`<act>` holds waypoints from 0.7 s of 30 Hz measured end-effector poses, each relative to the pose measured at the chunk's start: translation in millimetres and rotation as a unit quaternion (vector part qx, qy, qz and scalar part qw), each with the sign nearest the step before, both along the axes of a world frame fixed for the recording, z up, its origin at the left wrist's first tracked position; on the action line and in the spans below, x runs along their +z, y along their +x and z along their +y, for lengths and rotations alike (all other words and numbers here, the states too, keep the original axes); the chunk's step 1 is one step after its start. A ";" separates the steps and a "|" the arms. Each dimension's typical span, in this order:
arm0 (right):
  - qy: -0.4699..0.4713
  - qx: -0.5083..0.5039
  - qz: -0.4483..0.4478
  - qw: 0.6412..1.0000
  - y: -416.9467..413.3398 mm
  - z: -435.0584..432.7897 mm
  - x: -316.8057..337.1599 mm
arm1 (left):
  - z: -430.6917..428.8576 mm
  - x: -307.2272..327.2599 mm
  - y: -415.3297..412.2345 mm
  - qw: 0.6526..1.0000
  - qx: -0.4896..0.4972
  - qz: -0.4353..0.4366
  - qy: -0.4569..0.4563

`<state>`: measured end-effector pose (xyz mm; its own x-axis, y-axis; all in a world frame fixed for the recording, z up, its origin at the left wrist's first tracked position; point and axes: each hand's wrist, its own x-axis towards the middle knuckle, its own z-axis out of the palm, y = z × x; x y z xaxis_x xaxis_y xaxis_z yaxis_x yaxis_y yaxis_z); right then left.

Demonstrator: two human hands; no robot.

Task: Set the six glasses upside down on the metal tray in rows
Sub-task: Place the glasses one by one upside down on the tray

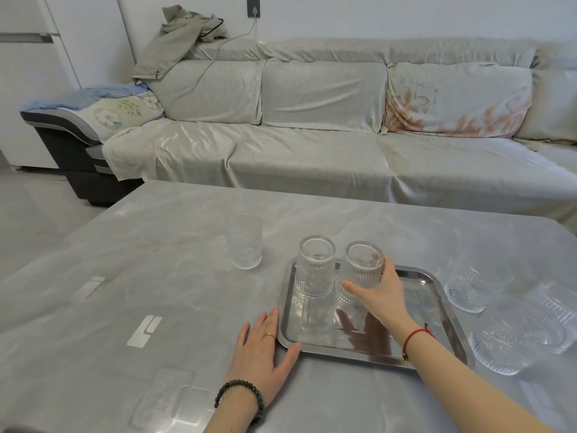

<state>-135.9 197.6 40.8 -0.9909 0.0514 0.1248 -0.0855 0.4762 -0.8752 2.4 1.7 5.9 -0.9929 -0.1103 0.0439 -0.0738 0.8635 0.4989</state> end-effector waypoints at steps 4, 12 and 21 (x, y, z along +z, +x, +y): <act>0.007 0.010 -0.008 1.000 -1.3 -1.9 -0.9 | 0.1 -0.6 -0.4 1.000 0.001 -0.003 0.007; 0.004 0.032 -0.047 0.998 19.5 6.5 5.1 | -4.8 6.9 -0.8 0.942 0.088 0.045 0.320; -0.051 0.074 0.133 0.987 97.1 19.7 18.6 | -76.1 53.6 -99.5 0.903 0.212 0.078 0.366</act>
<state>-38.9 217.3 59.4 -0.9211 -0.0666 0.3837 -0.3815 0.3520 -0.8547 -97.1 -74.4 59.5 -0.8428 -0.5350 -0.0592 -0.1999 0.2089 0.9573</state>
